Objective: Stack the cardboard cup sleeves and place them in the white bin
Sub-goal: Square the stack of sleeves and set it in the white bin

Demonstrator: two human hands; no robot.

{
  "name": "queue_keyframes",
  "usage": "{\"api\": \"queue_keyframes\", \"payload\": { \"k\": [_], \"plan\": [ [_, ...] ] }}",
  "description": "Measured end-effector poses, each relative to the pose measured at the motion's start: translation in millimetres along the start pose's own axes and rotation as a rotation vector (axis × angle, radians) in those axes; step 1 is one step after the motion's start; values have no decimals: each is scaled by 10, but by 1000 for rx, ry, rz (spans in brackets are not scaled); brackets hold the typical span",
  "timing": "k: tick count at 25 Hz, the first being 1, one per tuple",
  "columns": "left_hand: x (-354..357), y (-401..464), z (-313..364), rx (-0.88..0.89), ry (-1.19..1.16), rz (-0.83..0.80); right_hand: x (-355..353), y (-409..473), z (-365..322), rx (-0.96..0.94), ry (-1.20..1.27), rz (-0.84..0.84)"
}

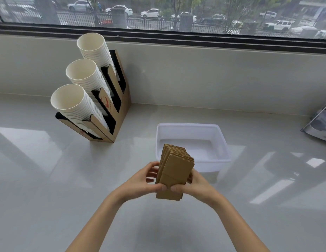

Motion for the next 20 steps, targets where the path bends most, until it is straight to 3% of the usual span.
{"api": "queue_keyframes", "payload": {
  "k": [9, 20],
  "plan": [
    [-239, 414, 415, 49, -34, 55, -307, 107, -557, -93, 140, -45],
    [-369, 987, 330, -17, -28, 67, -639, 628, -786, -58, 347, -45]
  ]
}}
Point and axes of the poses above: each hand's wrist, its own y-axis towards the middle knuckle, its own x-axis out of the palm, z = x × y, the point moved 9 cm from there along y, towards the middle knuckle, and after that the axes turned 15 degrees about x, right-handed, at the moved point
